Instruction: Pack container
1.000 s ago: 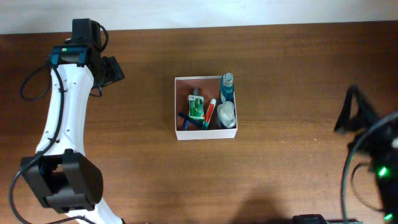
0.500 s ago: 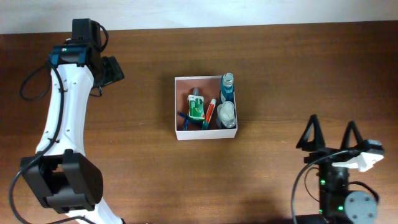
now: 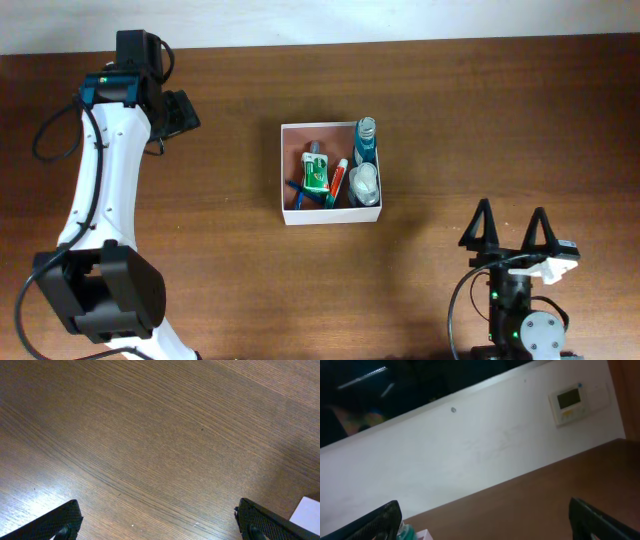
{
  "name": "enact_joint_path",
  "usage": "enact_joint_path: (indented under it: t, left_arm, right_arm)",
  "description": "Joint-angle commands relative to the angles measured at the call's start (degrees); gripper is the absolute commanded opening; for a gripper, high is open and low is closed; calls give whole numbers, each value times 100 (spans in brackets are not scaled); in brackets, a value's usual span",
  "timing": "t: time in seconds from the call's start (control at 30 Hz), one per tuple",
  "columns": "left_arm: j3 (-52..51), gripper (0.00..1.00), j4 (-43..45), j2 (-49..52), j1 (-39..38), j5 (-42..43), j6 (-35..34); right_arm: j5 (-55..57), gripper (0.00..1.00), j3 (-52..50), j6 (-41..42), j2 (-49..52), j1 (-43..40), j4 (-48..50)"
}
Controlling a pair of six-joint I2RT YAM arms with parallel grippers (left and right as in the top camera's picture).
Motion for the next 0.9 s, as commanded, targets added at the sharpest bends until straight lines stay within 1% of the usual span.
enact_joint_path:
  t: [0.0, 0.07, 0.23, 0.3, 0.4, 0.87]
  left_arm:
    - [63, 99, -7, -103, 13, -81, 28]
    - [63, 99, -4, -103, 13, -81, 28]
    - [63, 99, -4, -103, 13, -81, 28]
    - [63, 99, -4, -103, 13, -81, 28]
    - [63, 99, -7, -103, 13, -81, 28]
    - [63, 100, -4, -103, 13, -81, 28]
  right_arm:
    - [111, 98, -188, 42, -72, 33, 0]
    - [111, 99, -216, 42, -72, 33, -175]
    - [116, 98, -216, -11, -72, 33, -1088]
    - [111, 98, -216, -157, -72, 33, -1292]
    - [85, 98, -216, -437, -72, 33, -1327]
    - [48, 98, -216, -433, -72, 33, -1325]
